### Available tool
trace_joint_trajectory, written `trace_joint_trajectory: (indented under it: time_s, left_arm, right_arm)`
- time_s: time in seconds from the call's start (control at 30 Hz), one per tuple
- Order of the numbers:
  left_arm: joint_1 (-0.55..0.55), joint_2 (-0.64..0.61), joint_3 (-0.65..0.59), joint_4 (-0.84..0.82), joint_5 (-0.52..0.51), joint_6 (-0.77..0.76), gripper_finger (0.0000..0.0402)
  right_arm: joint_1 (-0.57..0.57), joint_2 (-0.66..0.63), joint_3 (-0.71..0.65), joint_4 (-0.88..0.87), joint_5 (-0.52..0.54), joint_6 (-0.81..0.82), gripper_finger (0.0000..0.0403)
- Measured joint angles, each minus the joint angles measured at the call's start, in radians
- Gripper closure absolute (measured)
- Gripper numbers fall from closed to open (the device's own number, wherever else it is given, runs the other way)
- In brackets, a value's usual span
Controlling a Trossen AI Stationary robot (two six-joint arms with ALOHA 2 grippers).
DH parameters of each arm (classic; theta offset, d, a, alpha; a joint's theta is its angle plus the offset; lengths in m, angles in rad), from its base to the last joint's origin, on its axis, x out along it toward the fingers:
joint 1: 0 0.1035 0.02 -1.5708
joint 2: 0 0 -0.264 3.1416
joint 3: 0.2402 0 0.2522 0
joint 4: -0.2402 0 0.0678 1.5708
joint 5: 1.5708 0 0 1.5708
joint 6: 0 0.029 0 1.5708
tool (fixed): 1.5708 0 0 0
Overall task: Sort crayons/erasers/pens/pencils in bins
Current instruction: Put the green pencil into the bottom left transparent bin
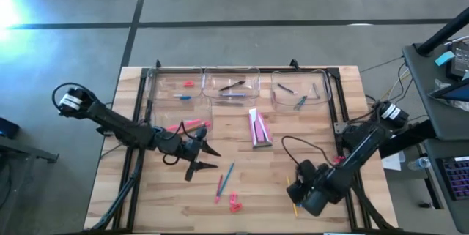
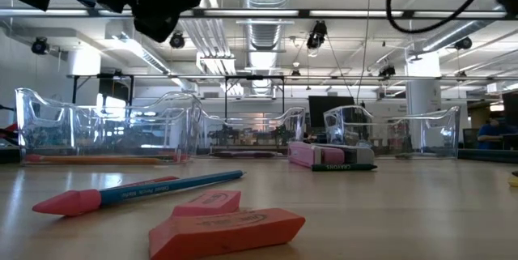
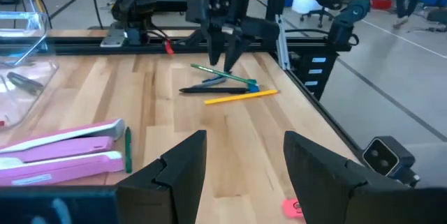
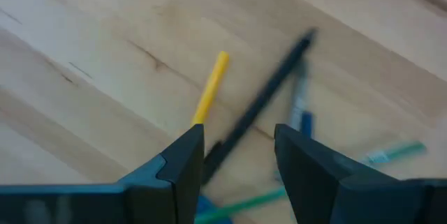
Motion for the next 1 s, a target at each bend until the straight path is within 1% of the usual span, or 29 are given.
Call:
trace_joint_trajectory:
  time_s: [0.07, 0.13, 0.23, 0.27, 0.33, 0.43, 0.53, 0.63, 0.7, 0.8, 0.9, 0.93, 1.0]
  left_arm:
    - [-0.014, 0.001, 0.003, 0.003, -0.007, 0.0, 0.0224]
    - [-0.027, -0.003, 0.003, 0.0, -0.018, 0.0, 0.0224]
    - [-0.038, -0.005, 0.003, 0.001, -0.023, 0.002, 0.0224]
    - [-0.038, -0.006, 0.003, 0.0, -0.024, 0.002, 0.0224]
    - [-0.039, -0.008, 0.003, 0.003, -0.026, 0.003, 0.0224]
    - [-0.039, -0.008, 0.003, 0.001, -0.03, 0.003, 0.0224]
    - [-0.039, -0.008, 0.003, 0.004, -0.041, 0.003, 0.0224]
    - [-0.039, -0.008, 0.003, 0.01, -0.046, 0.003, 0.0224]
    - [-0.039, -0.008, 0.003, 0.009, -0.047, 0.003, 0.0224]
    - [-0.039, -0.008, 0.003, 0.009, -0.05, 0.004, 0.0224]
    - [-0.039, -0.008, 0.003, 0.009, -0.05, 0.004, 0.0224]
    - [-0.039, -0.008, 0.003, 0.009, -0.05, 0.003, 0.0224]
    - [-0.04, -0.008, 0.003, 0.009, -0.05, 0.002, 0.0224]
  right_arm:
    - [0.028, 0.006, 0.041, -0.096, -0.002, 0.061, 0.0239]
    - [0.073, 0.006, 0.05, -0.169, 0.021, 0.126, 0.024]
    - [0.161, -0.036, 0.007, -0.187, 0.032, 0.31, 0.0245]
    - [0.196, -0.052, -0.011, -0.178, 0.052, 0.372, 0.0247]
    - [0.231, -0.083, -0.057, -0.099, 0.057, 0.388, 0.0251]
    - [0.215, -0.093, -0.117, 0.045, 0.089, 0.387, 0.0258]
    - [0.189, -0.093, -0.149, 0.069, 0.134, 0.369, 0.0262]
    - [0.173, -0.105, -0.146, 0.073, 0.146, 0.259, 0.0264]
    - [0.159, -0.117, -0.115, 0.071, 0.155, 0.131, 0.0264]
    - [0.133, -0.126, -0.046, 0.059, 0.154, -0.136, 0.0266]
    - [0.118, -0.11, 0.031, 0.039, 0.155, -0.469, 0.0273]
    - [0.118, -0.097, 0.054, 0.01, 0.154, -0.557, 0.0275]
    - [0.118, -0.063, 0.096, -0.063, 0.15, -0.675, 0.0277]
